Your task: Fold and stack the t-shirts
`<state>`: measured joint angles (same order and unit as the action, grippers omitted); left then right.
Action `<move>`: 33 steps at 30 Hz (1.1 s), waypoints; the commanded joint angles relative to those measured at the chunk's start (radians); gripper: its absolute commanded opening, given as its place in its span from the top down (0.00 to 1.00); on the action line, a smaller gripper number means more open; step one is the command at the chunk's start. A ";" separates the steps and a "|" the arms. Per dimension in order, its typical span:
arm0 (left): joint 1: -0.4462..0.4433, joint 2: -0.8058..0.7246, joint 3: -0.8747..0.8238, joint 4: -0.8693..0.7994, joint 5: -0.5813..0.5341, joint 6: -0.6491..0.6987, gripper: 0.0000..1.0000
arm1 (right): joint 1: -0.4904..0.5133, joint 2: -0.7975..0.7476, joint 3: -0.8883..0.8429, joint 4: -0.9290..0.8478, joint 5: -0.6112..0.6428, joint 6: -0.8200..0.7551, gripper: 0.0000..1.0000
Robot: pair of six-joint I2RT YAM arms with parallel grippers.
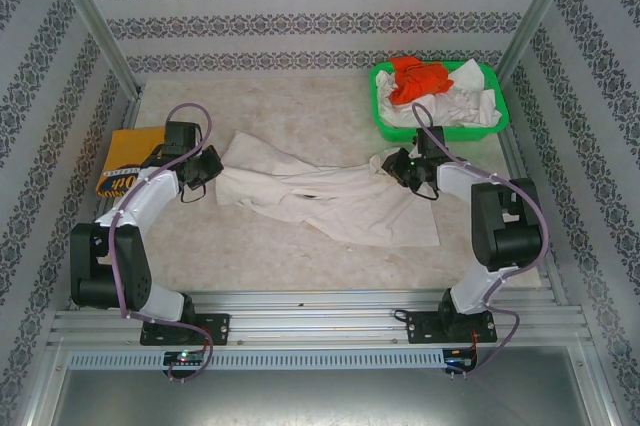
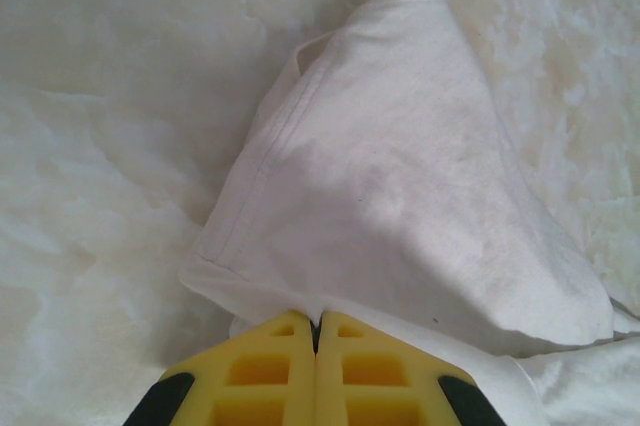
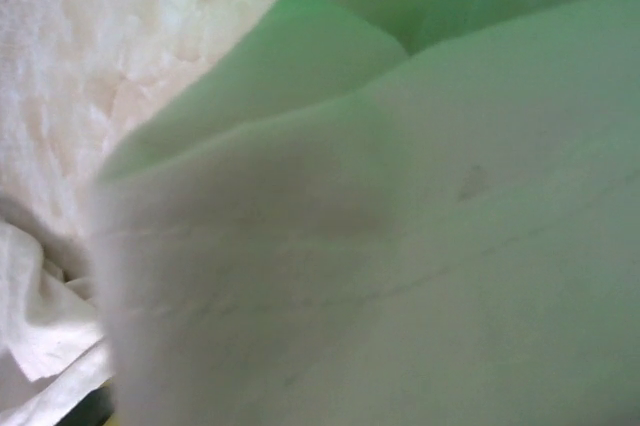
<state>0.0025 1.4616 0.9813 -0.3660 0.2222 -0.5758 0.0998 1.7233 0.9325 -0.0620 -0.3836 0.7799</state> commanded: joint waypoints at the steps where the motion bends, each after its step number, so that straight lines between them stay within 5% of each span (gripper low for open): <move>1: 0.014 -0.012 -0.011 0.030 0.006 -0.004 1.00 | -0.012 0.017 0.026 0.005 0.005 0.008 0.75; 3: 0.016 -0.012 -0.012 0.030 0.003 -0.001 1.00 | -0.012 0.021 0.037 -0.004 0.007 0.006 0.81; 5: 0.014 -0.012 -0.013 0.030 0.001 0.001 1.00 | -0.014 0.003 0.042 -0.012 0.006 0.005 1.00; 19: 0.028 -0.151 -0.033 0.046 -0.032 -0.016 1.00 | -0.049 -0.489 0.023 -0.232 0.103 -0.162 1.00; 33: 0.142 -0.512 0.112 -0.149 -0.084 0.026 1.00 | -0.111 -1.019 0.193 -0.336 0.151 -0.267 1.00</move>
<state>0.1268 1.0119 1.0267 -0.4305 0.1806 -0.5785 -0.0029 0.7486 1.0649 -0.3775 -0.2504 0.5636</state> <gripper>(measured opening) 0.040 0.044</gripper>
